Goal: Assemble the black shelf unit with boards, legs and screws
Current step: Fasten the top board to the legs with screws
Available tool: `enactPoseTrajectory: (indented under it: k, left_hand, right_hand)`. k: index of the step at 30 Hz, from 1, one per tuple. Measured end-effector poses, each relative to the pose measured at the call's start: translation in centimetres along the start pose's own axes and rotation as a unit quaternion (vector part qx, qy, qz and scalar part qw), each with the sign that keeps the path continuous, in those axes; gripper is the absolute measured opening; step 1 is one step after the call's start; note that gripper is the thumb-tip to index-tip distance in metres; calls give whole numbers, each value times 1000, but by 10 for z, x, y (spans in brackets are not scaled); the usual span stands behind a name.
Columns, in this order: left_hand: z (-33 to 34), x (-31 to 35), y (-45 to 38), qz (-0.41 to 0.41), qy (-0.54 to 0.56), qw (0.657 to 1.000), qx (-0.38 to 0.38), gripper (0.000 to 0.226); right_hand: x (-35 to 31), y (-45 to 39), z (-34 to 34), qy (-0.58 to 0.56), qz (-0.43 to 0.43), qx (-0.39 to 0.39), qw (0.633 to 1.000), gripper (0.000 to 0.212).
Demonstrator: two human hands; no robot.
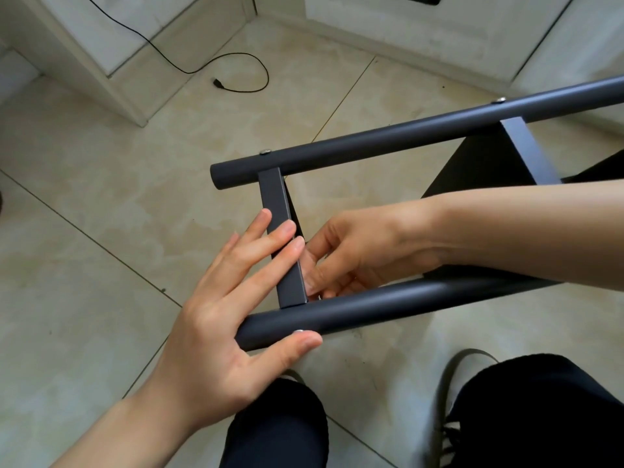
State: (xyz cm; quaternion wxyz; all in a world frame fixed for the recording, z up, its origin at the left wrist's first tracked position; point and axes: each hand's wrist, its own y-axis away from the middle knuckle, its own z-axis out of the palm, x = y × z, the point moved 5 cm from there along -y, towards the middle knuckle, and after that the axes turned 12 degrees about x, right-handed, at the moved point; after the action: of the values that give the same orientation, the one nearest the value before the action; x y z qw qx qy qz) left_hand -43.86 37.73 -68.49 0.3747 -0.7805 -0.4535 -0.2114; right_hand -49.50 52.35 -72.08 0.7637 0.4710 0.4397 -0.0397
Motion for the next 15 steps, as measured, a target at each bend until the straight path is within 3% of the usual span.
enactPoseTrajectory:
  k: [15]
  left_hand:
    - [1, 2, 0, 1, 9, 1000, 9, 64]
  right_hand:
    - [1, 0, -3, 36, 14, -16, 999, 10]
